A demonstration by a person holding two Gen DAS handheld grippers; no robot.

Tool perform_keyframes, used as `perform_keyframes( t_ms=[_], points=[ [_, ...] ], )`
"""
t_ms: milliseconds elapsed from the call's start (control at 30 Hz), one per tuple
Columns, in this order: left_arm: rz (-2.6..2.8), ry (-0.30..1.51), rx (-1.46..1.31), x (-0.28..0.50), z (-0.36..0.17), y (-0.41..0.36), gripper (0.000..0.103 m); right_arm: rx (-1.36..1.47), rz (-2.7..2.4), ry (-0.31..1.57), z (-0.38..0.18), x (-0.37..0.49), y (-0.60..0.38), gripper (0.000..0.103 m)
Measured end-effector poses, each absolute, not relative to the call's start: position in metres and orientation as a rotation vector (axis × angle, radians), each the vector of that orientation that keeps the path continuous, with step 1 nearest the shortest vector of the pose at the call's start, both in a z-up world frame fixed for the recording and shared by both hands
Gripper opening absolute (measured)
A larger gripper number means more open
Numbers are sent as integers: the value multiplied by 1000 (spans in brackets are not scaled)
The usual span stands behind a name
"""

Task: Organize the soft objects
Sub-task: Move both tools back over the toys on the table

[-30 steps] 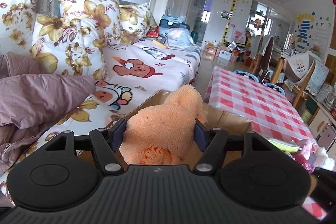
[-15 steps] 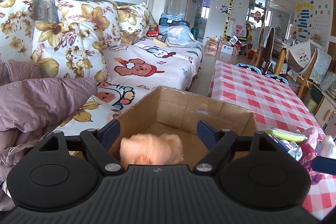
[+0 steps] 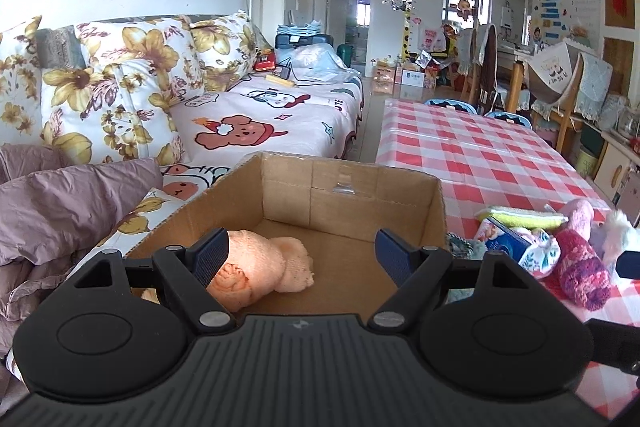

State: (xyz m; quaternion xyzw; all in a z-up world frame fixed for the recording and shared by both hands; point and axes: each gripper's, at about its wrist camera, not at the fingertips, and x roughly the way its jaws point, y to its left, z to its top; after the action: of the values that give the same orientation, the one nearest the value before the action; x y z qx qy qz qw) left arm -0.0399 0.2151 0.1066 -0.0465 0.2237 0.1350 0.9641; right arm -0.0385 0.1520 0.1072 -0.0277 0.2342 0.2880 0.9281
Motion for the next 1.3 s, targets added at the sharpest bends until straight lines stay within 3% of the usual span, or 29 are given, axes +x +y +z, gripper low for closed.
perform_keyframes(
  t_ms=[1300],
  points=[
    [64, 487, 42, -25, 96, 193, 99, 110, 288, 457, 101, -41, 8, 94]
  ],
)
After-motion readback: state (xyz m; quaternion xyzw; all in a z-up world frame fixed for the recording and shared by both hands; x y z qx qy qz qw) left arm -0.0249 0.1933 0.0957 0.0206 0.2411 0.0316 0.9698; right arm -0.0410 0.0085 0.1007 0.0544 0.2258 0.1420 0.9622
